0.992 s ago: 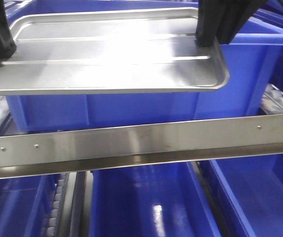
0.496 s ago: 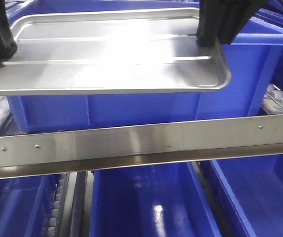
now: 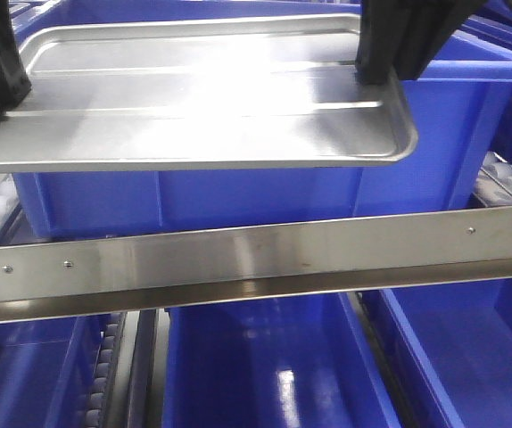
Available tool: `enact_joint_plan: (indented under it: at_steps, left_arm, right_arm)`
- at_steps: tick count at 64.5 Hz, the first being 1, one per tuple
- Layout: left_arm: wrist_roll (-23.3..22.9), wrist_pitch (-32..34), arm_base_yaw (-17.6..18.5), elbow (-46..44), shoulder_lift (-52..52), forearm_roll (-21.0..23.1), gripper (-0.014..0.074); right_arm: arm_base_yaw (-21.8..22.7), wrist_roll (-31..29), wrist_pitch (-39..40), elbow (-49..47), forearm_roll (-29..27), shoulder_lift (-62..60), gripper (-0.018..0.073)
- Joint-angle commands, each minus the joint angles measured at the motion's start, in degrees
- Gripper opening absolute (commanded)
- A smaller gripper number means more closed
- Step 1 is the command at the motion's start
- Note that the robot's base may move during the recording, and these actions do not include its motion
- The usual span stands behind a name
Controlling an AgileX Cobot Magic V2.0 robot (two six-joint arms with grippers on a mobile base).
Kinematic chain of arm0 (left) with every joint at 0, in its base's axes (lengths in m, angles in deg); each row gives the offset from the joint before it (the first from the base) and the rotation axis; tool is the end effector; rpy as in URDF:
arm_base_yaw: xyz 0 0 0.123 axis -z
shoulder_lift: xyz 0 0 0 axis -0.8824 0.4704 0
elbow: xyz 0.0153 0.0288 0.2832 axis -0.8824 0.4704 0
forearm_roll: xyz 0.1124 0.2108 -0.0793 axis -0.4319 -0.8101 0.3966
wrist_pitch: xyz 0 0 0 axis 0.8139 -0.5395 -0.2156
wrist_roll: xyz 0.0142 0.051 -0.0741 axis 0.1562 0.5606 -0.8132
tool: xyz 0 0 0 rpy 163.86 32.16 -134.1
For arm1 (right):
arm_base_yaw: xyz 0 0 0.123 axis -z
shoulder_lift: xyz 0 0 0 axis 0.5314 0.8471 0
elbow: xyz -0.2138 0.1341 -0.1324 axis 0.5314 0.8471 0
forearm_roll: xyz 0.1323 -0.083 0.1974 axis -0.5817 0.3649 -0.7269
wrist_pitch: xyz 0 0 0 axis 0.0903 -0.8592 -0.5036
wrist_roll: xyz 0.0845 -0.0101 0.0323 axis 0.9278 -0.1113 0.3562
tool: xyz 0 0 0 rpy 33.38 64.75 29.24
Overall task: Grab silver tray and place in blue box
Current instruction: 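Carry the tray with both grippers over the blue bin, then lower the tray into the blue bin and open both grippers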
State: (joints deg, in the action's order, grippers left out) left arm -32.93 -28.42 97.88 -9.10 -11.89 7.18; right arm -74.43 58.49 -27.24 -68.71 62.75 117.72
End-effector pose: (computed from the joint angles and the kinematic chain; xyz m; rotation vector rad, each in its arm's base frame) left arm 0.2206 -0.1489 0.3375 0.1617 2.6780 -0.2274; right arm 0.2314 0.1820 0.3417 -0.1450 2.6018 0.1560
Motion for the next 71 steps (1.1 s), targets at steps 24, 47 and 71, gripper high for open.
enact_joint_plan:
  at_steps: [24,47,71]
  left_arm:
    - [2.33,6.01,0.32,-4.53,-1.71,-2.15,-0.0105]
    - [3.79,8.22,0.32,-23.57,3.83,-11.80,-0.0105]
    - [4.07,11.06,-2.40,-40.00,24.92,-15.84,-0.0105]
  right_arm:
    - [0.05,-2.46,0.32,-5.47,3.29,-2.31,0.0056]
    - [2.27,-5.94,4.41,-23.07,10.09,-0.55,0.0056]
    - [16.57,-11.91,11.24,-31.42,9.65,13.86,0.0056]
